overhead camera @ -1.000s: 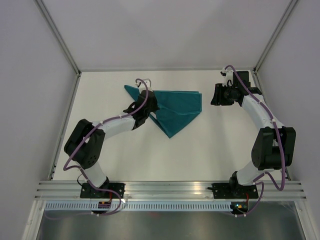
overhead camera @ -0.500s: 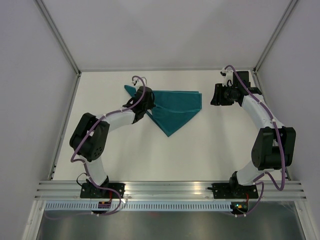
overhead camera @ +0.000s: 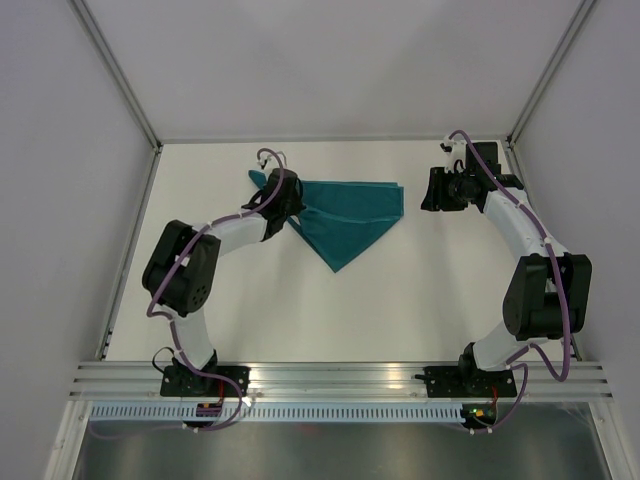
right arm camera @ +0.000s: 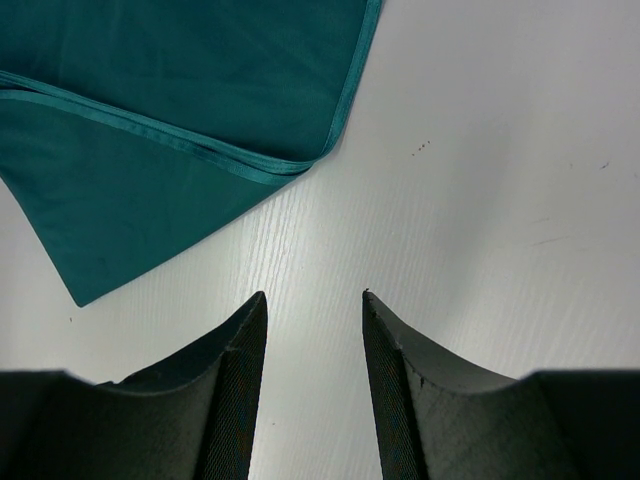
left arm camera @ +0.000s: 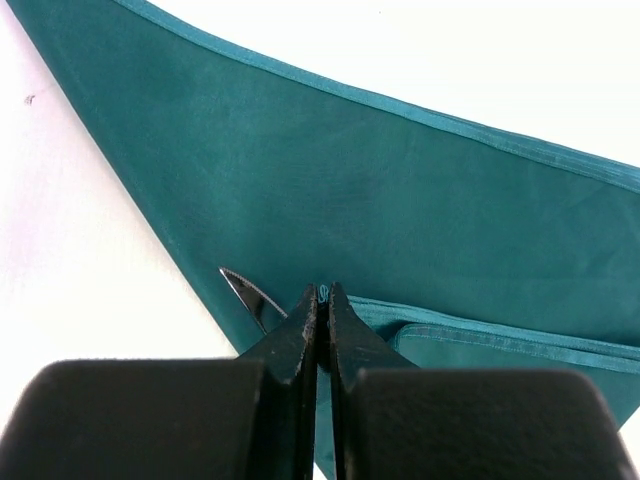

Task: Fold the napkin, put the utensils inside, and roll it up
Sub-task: Fold the napkin at the center of the board.

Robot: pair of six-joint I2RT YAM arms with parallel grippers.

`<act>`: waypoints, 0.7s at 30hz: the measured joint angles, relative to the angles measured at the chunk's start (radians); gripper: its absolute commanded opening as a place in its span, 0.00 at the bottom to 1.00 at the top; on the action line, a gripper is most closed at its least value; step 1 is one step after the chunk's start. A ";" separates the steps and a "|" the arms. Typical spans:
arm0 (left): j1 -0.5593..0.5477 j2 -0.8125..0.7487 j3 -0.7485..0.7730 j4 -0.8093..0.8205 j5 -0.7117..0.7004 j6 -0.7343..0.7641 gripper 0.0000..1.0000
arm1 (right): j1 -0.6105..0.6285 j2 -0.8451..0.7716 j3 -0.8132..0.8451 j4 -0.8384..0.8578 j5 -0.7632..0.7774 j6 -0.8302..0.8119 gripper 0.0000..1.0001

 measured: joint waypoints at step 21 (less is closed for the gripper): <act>0.058 0.082 0.046 -0.005 0.076 -0.017 0.14 | 0.000 0.000 0.000 0.000 -0.014 -0.009 0.49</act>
